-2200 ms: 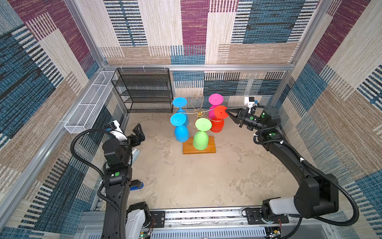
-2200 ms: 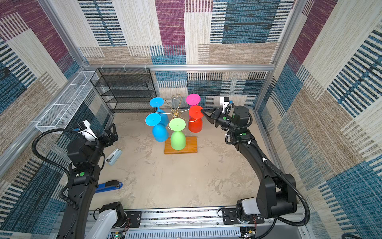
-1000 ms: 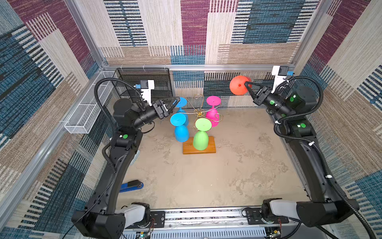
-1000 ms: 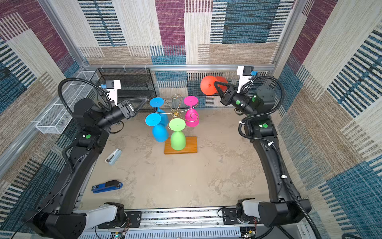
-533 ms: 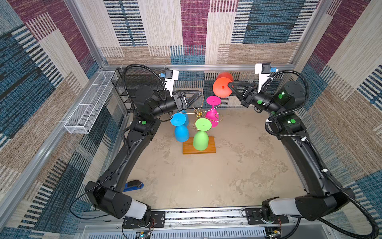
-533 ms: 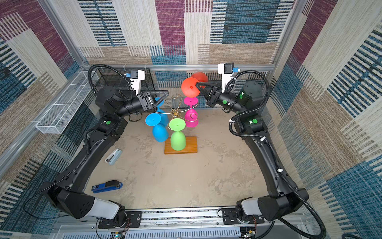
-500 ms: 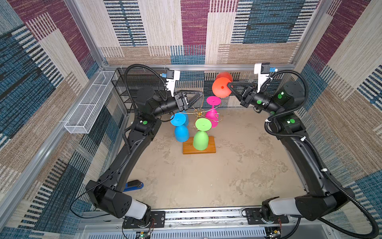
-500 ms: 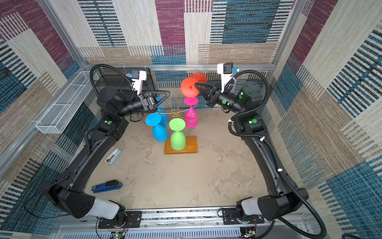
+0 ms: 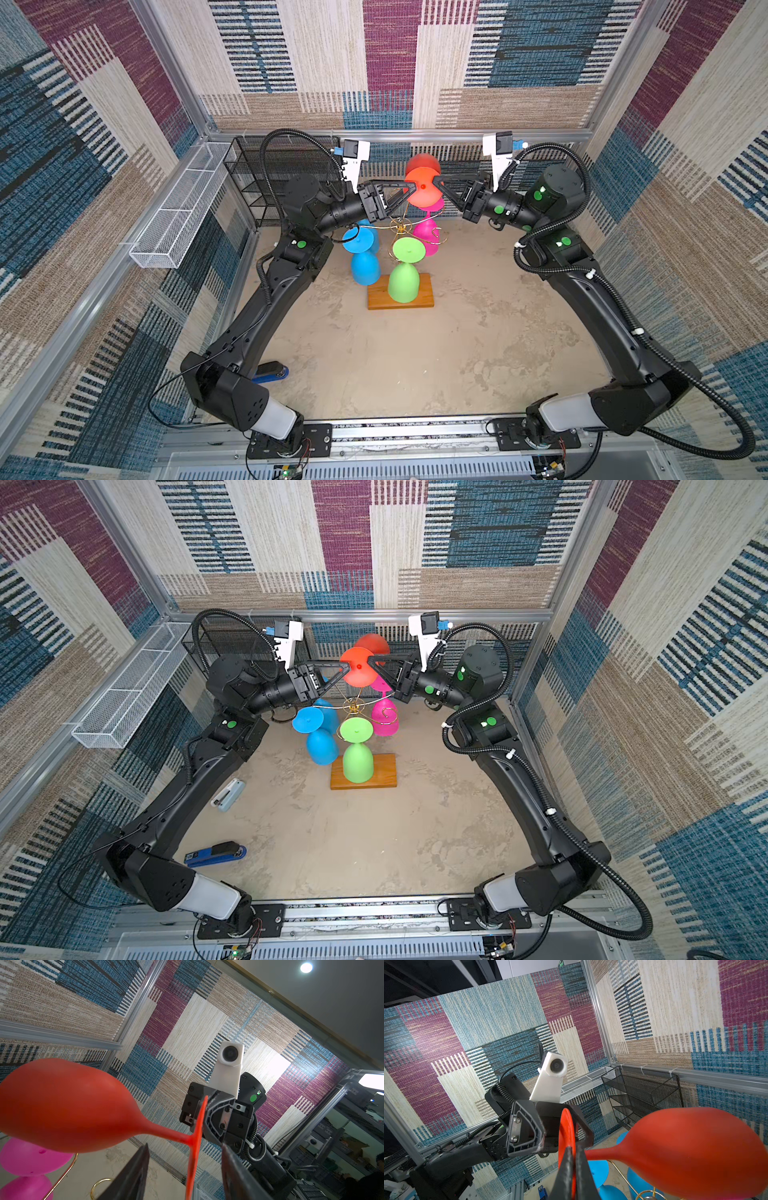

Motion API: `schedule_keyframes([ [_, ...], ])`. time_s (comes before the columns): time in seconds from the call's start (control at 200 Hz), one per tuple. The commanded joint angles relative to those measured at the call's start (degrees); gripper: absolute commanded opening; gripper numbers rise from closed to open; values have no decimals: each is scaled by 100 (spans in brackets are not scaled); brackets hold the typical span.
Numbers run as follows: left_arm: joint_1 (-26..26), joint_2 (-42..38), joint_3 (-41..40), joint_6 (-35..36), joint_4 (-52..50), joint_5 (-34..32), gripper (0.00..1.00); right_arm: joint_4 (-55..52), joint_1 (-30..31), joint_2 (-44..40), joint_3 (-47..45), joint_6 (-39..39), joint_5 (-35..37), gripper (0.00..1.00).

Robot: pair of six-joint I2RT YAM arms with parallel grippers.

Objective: Take the wine glass off the wine glass rack
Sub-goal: Pick up the wine glass from the wine glass rack.

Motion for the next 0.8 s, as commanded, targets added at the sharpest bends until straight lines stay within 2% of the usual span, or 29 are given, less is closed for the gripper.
schedule_keyframes([
  [0.0, -14, 32, 74, -192, 311, 17, 50, 261, 74, 67, 30, 53, 18, 0],
  [0.135, -21, 64, 75, -370, 526, 100, 35, 319, 97, 109, 34, 59, 137, 0],
  [0.275, -20, 122, 51, -676, 943, 182, 0, 336, 116, 203, 128, 96, 98, 0],
  [0.361, -14, 169, 25, -996, 1323, 177, 0, 254, 117, 202, 152, 26, 159, 0],
  [0.431, -5, 201, 55, -1247, 1508, 96, 0, 5, 118, 106, 185, -226, 433, 15],
  [0.516, 30, 197, 117, -1450, 1515, -76, 0, -327, 117, -143, 132, -678, 1016, 52],
  [0.601, 66, 141, 162, -1655, 1428, -334, 0, -533, 119, -462, -108, -1218, 1595, 77],
  [0.646, 82, 89, 135, -1764, 1408, -521, 0, -466, 117, -700, -459, -1529, 2048, 97],
  [0.666, 87, 72, 109, -1788, 1425, -591, 0, -394, 117, -781, -610, -1641, 2183, 100],
  [0.736, 100, -8, 43, -1816, 1429, -811, 0, 231, 117, -1207, -1419, -2138, 2748, 99],
  [0.791, 107, -57, 18, -1818, 1362, -910, 0, 921, 117, -1476, -2053, -2574, 2824, 99],
])
